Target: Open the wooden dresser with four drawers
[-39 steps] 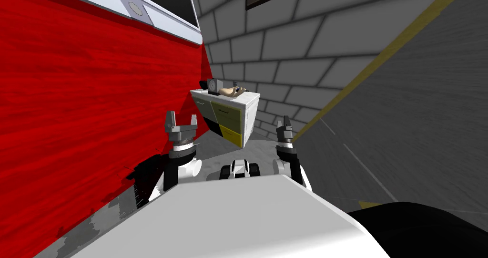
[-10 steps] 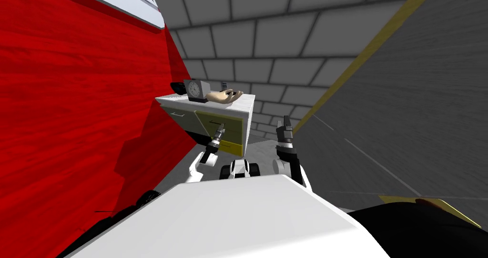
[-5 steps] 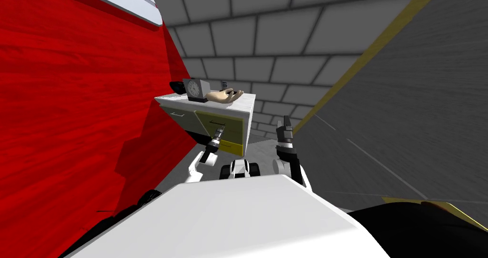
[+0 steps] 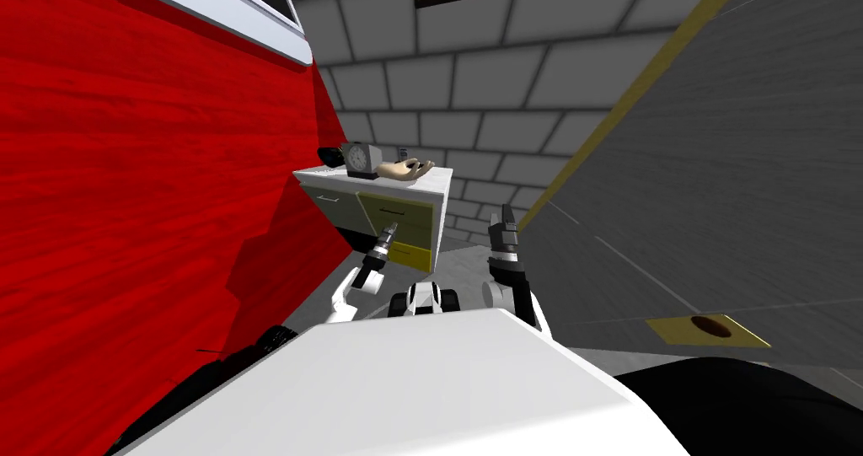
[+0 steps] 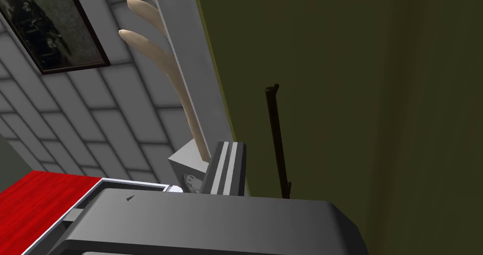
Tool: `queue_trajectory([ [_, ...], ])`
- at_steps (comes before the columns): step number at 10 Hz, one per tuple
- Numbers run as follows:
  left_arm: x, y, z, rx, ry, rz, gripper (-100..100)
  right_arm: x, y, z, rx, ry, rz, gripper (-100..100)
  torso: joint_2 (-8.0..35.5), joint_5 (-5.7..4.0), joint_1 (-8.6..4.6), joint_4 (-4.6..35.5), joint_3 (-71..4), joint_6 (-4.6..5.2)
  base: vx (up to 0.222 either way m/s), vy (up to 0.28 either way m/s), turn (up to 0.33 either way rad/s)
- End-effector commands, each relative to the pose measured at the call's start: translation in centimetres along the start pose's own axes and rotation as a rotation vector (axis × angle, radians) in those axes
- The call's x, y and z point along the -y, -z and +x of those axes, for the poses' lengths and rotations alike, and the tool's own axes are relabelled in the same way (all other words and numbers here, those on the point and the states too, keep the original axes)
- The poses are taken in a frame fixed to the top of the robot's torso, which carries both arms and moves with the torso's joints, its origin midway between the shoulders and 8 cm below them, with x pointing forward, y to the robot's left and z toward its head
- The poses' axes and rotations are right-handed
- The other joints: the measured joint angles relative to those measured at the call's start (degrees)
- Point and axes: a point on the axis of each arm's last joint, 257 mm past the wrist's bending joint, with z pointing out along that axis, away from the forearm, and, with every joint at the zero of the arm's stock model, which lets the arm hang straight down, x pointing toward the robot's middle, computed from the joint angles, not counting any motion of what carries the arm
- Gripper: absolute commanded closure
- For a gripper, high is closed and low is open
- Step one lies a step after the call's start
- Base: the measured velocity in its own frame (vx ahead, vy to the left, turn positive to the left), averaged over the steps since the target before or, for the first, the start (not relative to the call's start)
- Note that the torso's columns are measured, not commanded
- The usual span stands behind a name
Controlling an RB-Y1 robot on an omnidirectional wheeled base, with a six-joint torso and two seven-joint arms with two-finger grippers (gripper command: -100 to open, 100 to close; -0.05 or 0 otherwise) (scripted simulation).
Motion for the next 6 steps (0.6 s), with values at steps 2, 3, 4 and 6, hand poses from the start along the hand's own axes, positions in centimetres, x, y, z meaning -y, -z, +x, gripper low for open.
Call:
queue_trajectory([
  [2, -0.5, -0.9, -0.5, -0.003, -0.024, -0.031, -100, 0.0, 0.0, 0.0, 0.000, 0.000, 0.000, 0, 0.33, 0.01, 0.03, 0.07, 0.18, -0.02, 0.169, -0.057, -0.042],
  [3, -0.3, -0.7, -0.3, -0.002, -0.019, -0.024, -100, 0.0, 0.0, 0.0, 0.000, 0.000, 0.000, 0, 0.56, 0.03, 0.12, 0.15, 0.33, -0.02, 0.089, -0.021, -0.009],
  [4, 0.3, -1.2, -0.6, -0.001, -0.022, -0.027, -100, 0.0, 0.0, 0.0, 0.000, 0.000, 0.000, 0, 1.00, 0.07, 0.28, 0.26, 0.59, -0.04, 0.087, -0.035, -0.011],
  [6, 0.4, -1.1, -0.6, -0.001, -0.023, -0.024, -100, 0.0, 0.0, 0.0, 0.000, 0.000, 0.000, 0, 0.85, 0.05, 0.17, 0.24, 0.52, -0.02, 0.067, -0.029, -0.005],
])
